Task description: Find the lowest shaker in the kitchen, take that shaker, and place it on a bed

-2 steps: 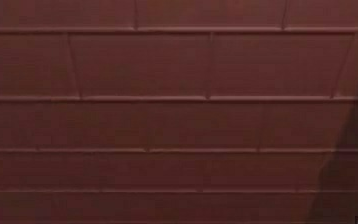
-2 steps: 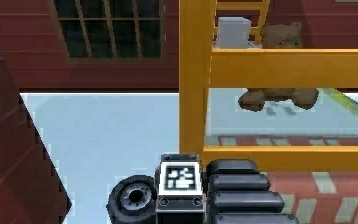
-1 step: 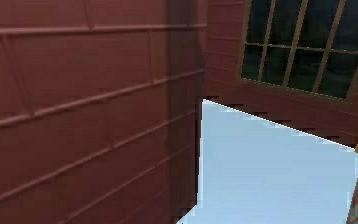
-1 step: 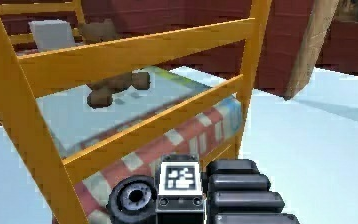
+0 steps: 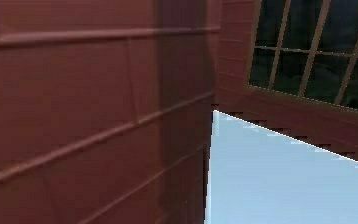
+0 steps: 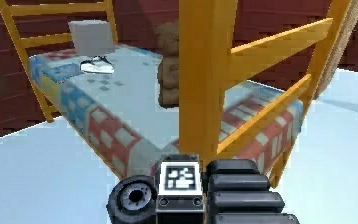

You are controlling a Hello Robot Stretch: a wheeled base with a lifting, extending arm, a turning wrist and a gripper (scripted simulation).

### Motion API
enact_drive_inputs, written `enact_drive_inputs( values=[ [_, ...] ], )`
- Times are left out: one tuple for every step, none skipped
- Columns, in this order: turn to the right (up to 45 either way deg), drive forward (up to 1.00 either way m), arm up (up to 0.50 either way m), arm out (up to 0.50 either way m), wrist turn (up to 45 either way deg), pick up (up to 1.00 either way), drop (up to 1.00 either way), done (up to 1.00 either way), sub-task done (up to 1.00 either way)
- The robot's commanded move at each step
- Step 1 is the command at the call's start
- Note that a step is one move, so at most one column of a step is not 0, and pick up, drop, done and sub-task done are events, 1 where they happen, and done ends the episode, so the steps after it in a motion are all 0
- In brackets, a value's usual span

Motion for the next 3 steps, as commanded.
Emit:
enact_drive_inputs(
  values=[
    [45.0,0.0,0.0,0.0,0.0,0.0,0.0,0.0,0.0],
    [0.0,1.0,0.0,0.0,0.0,0.0,0.0,0.0,0.0],
    [3.0,0.0,0.0,0.0,0.0,0.0,0.0,0.0,0.0]
  ],
)
